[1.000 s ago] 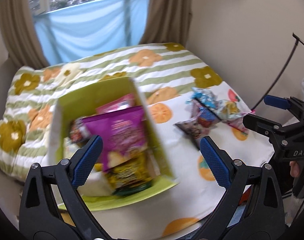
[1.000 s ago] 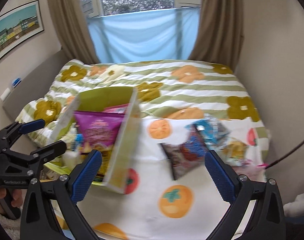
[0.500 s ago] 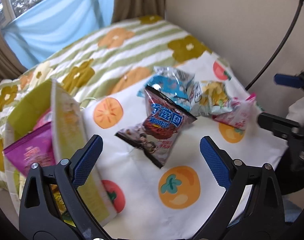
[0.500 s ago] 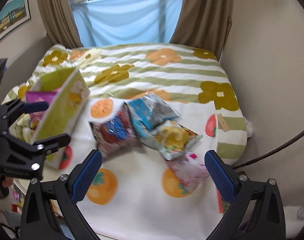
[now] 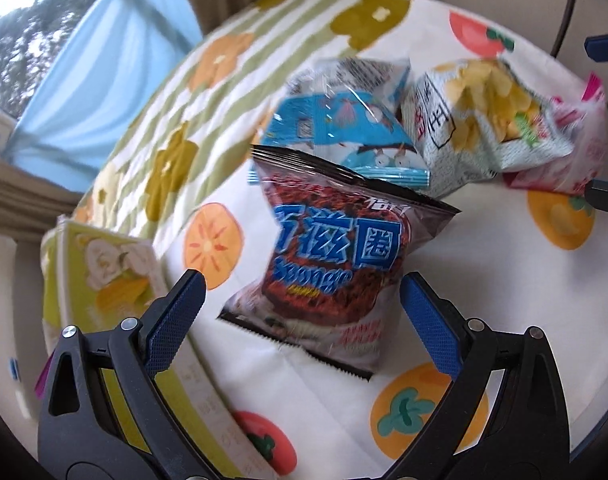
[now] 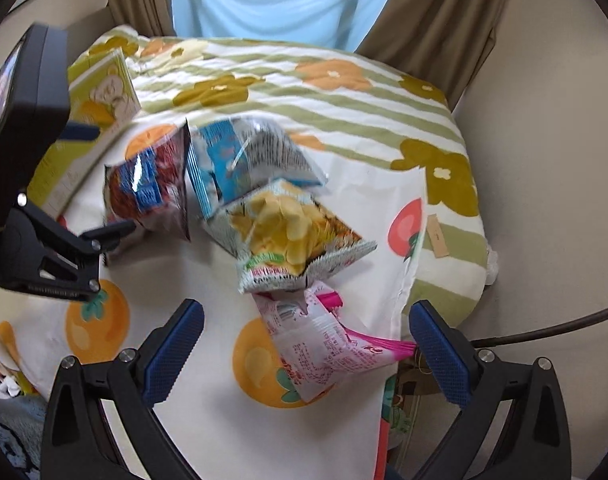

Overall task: Organize snacks
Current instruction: 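Grasp the Sponge crunch bag with the left gripper while the right grasps the pink-white bag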

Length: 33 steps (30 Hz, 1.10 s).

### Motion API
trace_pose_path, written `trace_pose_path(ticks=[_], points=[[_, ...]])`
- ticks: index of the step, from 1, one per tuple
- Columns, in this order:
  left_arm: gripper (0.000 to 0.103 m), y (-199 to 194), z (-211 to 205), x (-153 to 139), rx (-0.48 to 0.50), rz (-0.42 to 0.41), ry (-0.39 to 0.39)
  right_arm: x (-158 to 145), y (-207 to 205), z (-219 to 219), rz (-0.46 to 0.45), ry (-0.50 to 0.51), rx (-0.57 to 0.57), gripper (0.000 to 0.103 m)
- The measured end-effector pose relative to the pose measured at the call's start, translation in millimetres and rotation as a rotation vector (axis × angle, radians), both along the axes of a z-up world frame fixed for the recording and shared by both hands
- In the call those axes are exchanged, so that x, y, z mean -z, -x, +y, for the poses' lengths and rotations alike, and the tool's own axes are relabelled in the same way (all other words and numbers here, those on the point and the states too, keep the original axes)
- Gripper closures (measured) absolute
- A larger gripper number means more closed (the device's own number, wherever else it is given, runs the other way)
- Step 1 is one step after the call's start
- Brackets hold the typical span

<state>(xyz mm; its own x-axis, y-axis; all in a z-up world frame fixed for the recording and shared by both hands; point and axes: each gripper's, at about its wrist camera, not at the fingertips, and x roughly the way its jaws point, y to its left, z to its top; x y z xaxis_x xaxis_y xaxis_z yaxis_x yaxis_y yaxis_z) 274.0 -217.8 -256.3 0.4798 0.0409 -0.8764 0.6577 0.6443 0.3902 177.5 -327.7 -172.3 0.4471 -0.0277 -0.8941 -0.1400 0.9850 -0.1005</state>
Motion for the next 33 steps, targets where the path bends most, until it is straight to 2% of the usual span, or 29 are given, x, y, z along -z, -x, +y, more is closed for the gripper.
trace_pose_path(ticks=[4, 8, 9, 12, 19, 21, 25, 33], points=[[0.006, -9.9, -3.8, 18.2, 0.023, 0.054, -0.008, 14.1, -4.7, 0.5, 0.025, 0.034, -0.019, 0.001], [0.006, -17.1, -3.1, 24.7, 0.025, 0.083, 0.017, 25.8, -7.0, -1.9, 0.054, 0.063, -0.036, 0.001], [0.008, -18.6, -2.8, 25.6, 0.023, 0.091, 0.023, 29.4, -7.7, -3.1, 0.065, 0.069, -0.041, 0.001], [0.035, -23.6, -2.4, 31.1, 0.017, 0.129, 0.029, 34.4, -7.8, -4.6, 0.074, 0.083, -0.058, 0.001], [0.045, -24.3, 1.0, 31.0, -0.004, 0.153, 0.047, 39.1, -2.6, 3.0, 0.072, 0.12, -0.124, 0.002], [0.046, -25.9, 3.5, 30.1, -0.024, 0.168, 0.065, 41.6, -2.3, 5.1, 0.08, 0.122, -0.144, 0.006], [0.046, -25.9, 8.8, 28.1, -0.061, 0.19, 0.09, 51.4, -6.6, 6.2, 0.119, 0.131, -0.163, 0.023], [0.046, -15.9, 15.1, 21.4, -0.11, 0.197, 0.125, 55.7, -6.9, 5.1, 0.138, 0.127, -0.198, 0.034]])
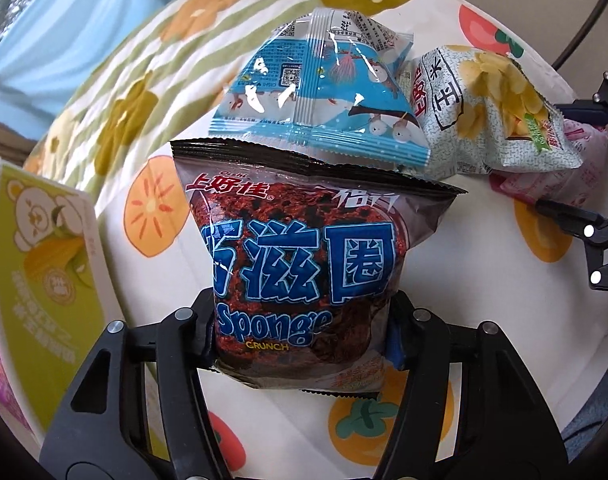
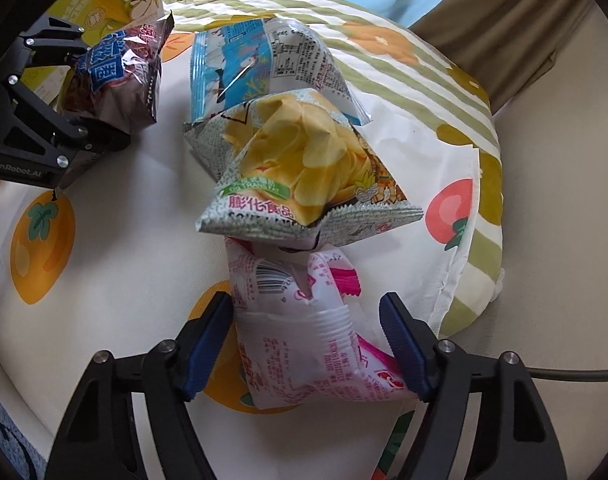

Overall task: Organize snacks
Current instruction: 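Grasp the Sponge crunch bag with the left gripper while the right grasps the pink-white bag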

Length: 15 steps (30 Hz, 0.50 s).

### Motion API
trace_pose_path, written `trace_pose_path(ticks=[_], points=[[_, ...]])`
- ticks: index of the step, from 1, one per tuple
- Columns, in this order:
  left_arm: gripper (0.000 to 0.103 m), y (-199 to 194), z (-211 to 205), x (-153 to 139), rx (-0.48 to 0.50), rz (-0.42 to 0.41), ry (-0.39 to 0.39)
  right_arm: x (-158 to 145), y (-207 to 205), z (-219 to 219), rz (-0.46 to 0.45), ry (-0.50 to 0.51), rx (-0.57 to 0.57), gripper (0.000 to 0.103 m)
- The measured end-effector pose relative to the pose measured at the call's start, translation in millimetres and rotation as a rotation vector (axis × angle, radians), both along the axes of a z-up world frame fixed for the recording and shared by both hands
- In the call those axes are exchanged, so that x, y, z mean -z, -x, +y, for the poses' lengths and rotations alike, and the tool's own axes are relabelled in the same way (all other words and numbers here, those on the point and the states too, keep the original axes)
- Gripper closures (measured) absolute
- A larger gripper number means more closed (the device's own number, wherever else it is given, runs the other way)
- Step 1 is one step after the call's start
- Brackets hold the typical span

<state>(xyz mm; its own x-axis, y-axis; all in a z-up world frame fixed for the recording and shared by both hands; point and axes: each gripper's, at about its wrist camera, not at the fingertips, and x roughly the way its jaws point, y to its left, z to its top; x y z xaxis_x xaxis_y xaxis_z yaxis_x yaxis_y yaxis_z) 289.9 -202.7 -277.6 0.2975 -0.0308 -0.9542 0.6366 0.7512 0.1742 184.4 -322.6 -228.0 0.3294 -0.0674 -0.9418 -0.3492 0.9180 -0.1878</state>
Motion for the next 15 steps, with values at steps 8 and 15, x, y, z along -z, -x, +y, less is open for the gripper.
trace_pose_path(ticks=[8, 15], points=[[0.047, 9.4, 7.8, -8.9, -0.043, -0.01, 0.017, 2.2, 2.9, 6.3, 0.018, -0.028, -0.008, 0.048], [0.047, 20.3, 9.2, -21.1, -0.078, -0.027, 0.038, -8.2, 5.5, 1.1, 0.017, -0.056, 0.019, 0.059]])
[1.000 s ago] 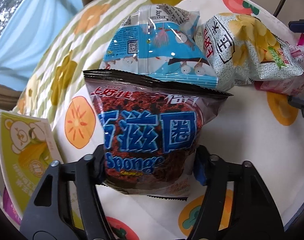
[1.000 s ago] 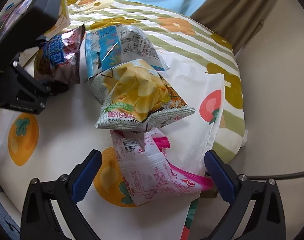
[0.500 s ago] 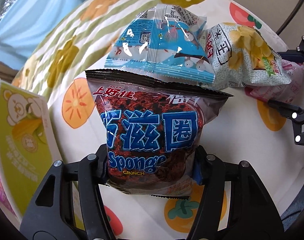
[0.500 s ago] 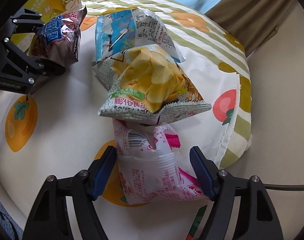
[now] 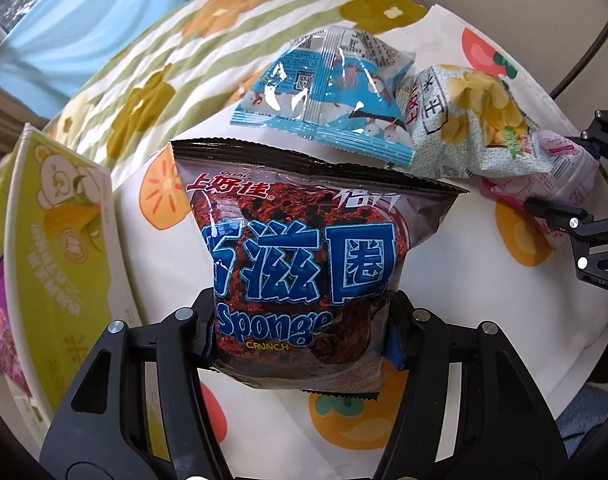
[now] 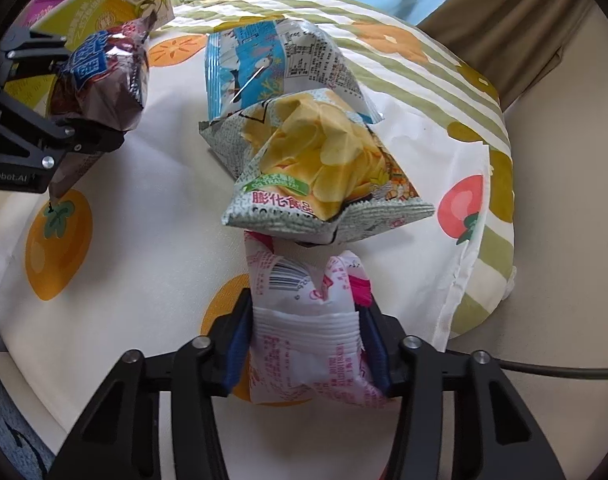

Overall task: Organize snacks
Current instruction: 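Grasp the Sponge crunch bag with the left gripper while the right grasps the pink-white bag, then carry both bags over the box and release them inside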

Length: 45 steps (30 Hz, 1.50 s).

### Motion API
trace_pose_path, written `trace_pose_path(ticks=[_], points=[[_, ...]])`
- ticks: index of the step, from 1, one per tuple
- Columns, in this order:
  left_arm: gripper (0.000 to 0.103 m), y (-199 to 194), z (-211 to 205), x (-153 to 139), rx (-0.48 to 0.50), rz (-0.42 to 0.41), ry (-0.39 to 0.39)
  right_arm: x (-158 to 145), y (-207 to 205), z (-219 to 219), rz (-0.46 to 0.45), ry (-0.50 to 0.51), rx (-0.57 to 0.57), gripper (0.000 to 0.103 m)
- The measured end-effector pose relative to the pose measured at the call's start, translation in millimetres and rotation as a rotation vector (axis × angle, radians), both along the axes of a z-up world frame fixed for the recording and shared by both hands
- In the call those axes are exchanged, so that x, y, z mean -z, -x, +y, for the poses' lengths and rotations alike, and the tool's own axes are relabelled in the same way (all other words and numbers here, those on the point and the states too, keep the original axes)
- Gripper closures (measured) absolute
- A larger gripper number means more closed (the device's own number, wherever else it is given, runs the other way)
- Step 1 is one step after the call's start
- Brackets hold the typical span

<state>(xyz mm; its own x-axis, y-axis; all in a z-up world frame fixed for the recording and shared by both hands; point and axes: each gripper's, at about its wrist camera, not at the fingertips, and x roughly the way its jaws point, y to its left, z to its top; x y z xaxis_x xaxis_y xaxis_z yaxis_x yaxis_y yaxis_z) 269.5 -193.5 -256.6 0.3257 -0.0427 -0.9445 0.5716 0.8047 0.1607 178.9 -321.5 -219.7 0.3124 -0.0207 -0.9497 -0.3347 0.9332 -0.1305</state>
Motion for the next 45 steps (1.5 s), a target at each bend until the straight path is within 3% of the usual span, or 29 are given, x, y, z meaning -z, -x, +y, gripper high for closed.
trace_pose_path(ticks=[7, 13, 23, 30, 34, 39, 45], points=[[0.047, 17.5, 2.0, -27.4, -0.038, -0.032, 0.032, -14.5, 13.3, -7.3, -0.004, -0.05, 0.039, 0.06], [0.047, 27.4, 13.4, -60.6, -0.11, -0.061, 0.091, -43.8, 23.8, -14.2, -0.041, -0.099, 0.088, 0.06], [0.047, 24.6, 64.5, -141.6, -0.22, -0.156, 0.161, -108.1, 9.8, 1.0, -0.116, -0.145, 0.086, 0.06], [0.047, 6.8, 134.7, -193.9, -0.285, -0.258, 0.199, -157.6, -25.1, 48.9, -0.198, -0.187, 0.036, 0.06], [0.047, -11.9, 190.2, -210.0, -0.318, -0.275, 0.198, -174.6, -53.1, 84.6, -0.223, -0.246, 0.037, 0.06], [0.047, -38.4, 259.0, -214.9, -0.345, -0.276, 0.197, -187.8, -87.4, 150.0, -0.238, -0.283, 0.016, 0.06], [0.047, -83.4, 332.3, -199.3, -0.368, -0.221, 0.221, -194.6, -130.2, 229.4, -0.234, -0.343, 0.01, 0.06]])
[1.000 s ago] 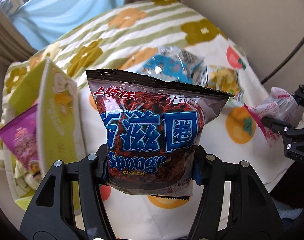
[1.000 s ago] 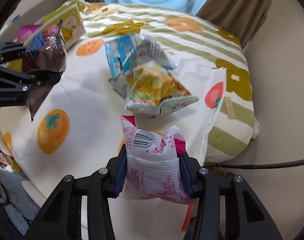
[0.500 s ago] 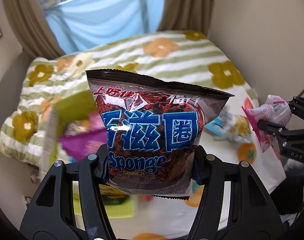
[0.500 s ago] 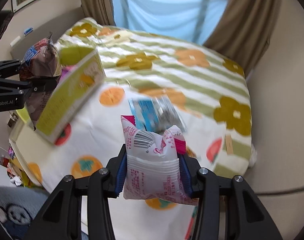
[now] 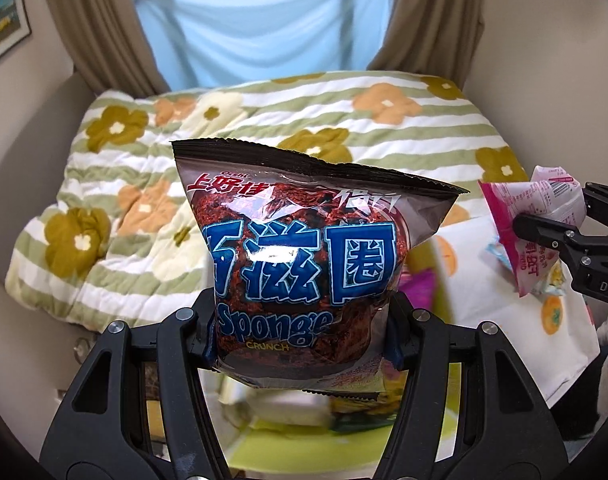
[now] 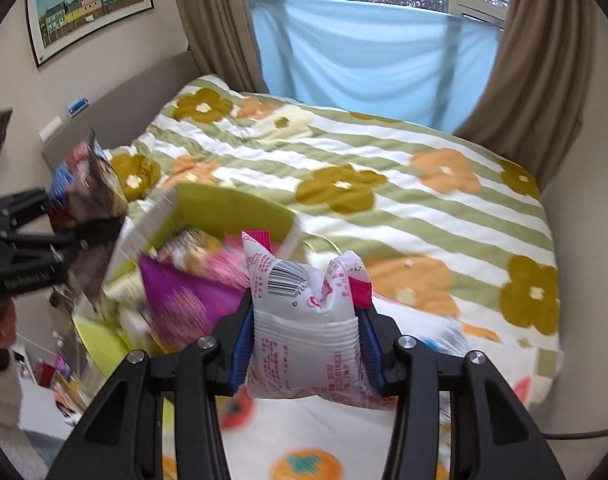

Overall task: Organize snacks
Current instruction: 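Carry both bags over the box and release them inside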

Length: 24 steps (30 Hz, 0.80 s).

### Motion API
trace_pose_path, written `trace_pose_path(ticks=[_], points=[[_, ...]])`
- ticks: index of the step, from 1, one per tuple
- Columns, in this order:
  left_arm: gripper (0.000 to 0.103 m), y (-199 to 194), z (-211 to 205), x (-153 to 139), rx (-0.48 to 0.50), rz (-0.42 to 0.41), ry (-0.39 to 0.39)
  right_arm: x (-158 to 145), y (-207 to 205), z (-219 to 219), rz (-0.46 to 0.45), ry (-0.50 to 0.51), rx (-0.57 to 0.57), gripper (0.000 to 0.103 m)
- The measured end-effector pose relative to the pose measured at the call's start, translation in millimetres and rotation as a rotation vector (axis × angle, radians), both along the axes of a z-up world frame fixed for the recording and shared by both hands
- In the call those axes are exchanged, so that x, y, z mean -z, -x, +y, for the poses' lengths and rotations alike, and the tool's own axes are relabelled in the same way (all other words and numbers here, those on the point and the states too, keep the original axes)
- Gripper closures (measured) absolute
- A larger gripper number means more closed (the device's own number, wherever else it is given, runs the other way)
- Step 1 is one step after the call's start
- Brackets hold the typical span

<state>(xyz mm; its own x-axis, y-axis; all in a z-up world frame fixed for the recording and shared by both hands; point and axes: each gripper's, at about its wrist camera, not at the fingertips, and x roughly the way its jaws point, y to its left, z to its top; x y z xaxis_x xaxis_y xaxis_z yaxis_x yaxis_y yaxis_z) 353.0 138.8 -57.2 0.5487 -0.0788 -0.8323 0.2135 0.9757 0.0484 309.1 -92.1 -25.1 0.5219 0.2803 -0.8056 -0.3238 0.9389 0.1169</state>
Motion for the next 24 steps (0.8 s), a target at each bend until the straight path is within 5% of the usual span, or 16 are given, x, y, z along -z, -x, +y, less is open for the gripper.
trace_pose_path(ticks=[12, 14, 16, 17, 24], points=[[0.046, -74.9, 36.6, 69.4, 0.053, 0.18, 0.07, 30.4, -55.0, 84.2, 0.099, -0.049, 0.06, 0.06], [0.041, -81.6, 37.7, 79.1, 0.051, 0.207, 0.083, 35.8, -59.4, 87.4, 0.113, -0.054, 0.076, 0.06], [0.014, -85.7, 38.0, 85.9, 0.044, 0.22, 0.082, 38.5, -63.2, 88.8, 0.12, -0.053, 0.088, 0.06], [0.009, -86.4, 39.5, 87.3, 0.036, 0.215, 0.08, 39.9, -66.4, 89.4, 0.124, -0.051, 0.094, 0.06], [0.006, -69.9, 58.2, 81.6, 0.004, 0.194, 0.139, 50.9, -79.3, 90.2, 0.143, -0.045, 0.1, 0.06]])
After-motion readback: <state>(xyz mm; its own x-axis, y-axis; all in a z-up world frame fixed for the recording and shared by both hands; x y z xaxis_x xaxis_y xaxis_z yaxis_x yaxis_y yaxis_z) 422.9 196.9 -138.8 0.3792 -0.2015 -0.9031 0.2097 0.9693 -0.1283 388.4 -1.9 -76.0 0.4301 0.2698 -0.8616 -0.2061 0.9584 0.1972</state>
